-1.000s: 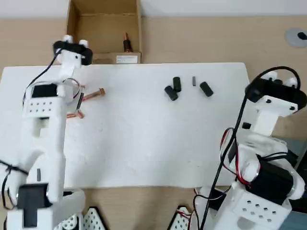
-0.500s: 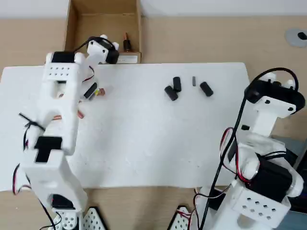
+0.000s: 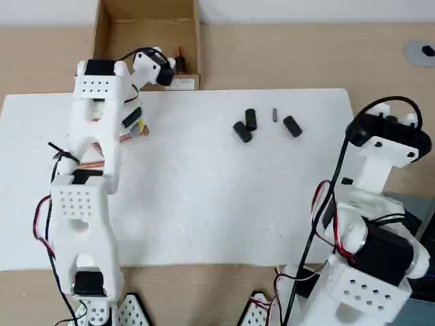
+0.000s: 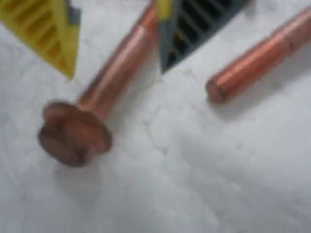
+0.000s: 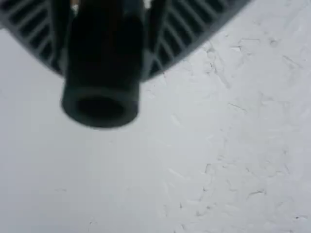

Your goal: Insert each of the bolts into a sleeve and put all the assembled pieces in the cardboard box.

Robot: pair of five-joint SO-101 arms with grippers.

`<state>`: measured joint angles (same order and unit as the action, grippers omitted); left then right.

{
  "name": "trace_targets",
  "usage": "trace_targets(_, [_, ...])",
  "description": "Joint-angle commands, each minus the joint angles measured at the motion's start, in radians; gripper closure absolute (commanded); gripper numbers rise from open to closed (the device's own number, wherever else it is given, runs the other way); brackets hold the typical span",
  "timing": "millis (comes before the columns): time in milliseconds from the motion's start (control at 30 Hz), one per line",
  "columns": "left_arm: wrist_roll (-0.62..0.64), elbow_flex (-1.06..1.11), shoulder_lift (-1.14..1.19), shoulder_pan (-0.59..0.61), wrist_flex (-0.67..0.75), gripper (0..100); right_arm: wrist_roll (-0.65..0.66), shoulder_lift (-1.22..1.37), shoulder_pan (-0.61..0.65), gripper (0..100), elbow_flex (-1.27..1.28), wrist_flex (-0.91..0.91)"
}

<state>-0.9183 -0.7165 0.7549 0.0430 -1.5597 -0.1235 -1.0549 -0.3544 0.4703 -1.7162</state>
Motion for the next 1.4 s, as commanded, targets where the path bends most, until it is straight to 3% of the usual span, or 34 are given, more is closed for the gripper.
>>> trace_targets(0, [-0.006, -0.115, 0.033, -0.014, 0.0, 87, -0.008, -0.012, -0.012, 98.9, -0.001, 0.026])
trace_targets(200, [-0.005, -0.224, 0.148, -0.025, -0.006, 88, -0.008, -0.012, -0.012, 98.9, -0.001, 0.026])
trace_targets(400, [-0.003, -0.262, 0.208, -0.026, -0.008, 100, -0.008, -0.012, -0.01, 98.9, -0.001, 0.023])
trace_targets(633, [-0.005, -0.284, 0.205, -0.025, -0.1, 100, -0.008, -0.013, -0.01, 98.9, -0.005, 0.023])
trace_targets(767, [0.021, -0.425, 0.205, -0.018, -0.192, 100, -0.008, -0.013, -0.007, 98.9, -0.068, -0.011])
trace_targets(900, [0.106, -0.571, 0.194, -0.015, -0.195, 100, -0.006, -0.013, -0.004, 98.9, -0.15, -0.044])
trace_targets(1133, [0.175, -0.631, -0.018, -0.025, -0.195, 100, 0.021, -0.013, -0.002, 98.9, -0.197, -0.063])
trace_targets(1367, [0.23, -0.371, -0.364, -0.017, -0.195, 100, 0.086, -0.013, -0.002, 98.9, -0.257, -0.064])
